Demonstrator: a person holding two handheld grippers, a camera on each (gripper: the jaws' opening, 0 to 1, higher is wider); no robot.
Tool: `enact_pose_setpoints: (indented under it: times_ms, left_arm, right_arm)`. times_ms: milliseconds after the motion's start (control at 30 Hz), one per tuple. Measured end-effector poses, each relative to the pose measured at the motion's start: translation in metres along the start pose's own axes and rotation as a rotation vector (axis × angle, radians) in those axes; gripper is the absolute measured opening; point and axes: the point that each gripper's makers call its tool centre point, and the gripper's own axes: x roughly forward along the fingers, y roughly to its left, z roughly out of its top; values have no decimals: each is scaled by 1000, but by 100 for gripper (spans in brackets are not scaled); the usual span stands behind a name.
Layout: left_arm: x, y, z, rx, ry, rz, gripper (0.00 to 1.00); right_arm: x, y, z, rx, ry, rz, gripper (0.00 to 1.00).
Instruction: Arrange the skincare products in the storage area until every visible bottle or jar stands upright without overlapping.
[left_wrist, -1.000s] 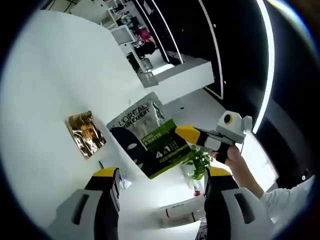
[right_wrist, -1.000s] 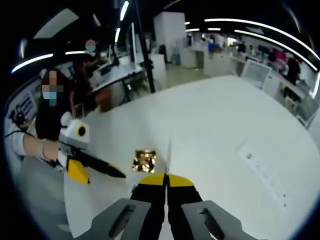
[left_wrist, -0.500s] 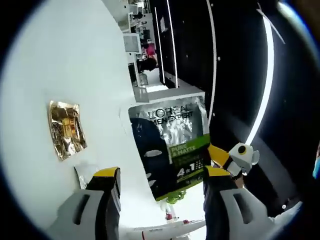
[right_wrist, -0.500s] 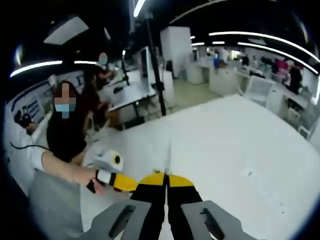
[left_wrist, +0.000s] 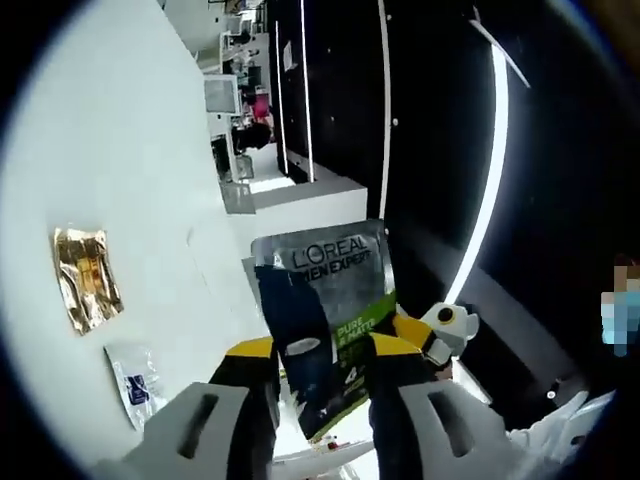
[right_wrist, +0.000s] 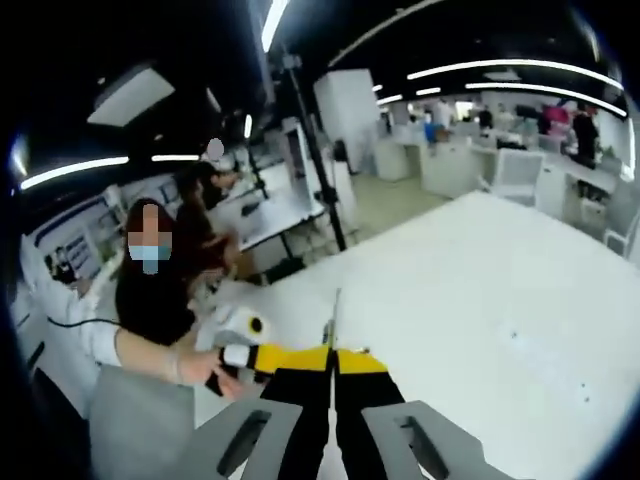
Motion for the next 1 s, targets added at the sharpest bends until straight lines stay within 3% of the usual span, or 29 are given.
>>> enact_pose_setpoints:
  times_ms: [133,267,500,667,900,1000]
  left_arm:
    - [-9,0,7,39,-11,18,1]
    - [-10,-7,14,118,-40,31,0]
    - [-18,-12,19,107,-30,66,0]
    - [-20,-9,20,125,31,123,0]
    - [-14,-32,20,96,37,75,0]
    - [-11,-42,16,134,58,80,0]
  right_arm:
    - [-7,-12,-8,-2,12,-45,0]
    - [-9,-12,-21,20,16,-50,0]
    - [-4,-10,-44,21,66,-53,0]
    - [-2,-4,-61,-43,125,-65,0]
    - [6,-4,-73,-69,163,-75,0]
    - [6,-4,-74,-61,162,-72,0]
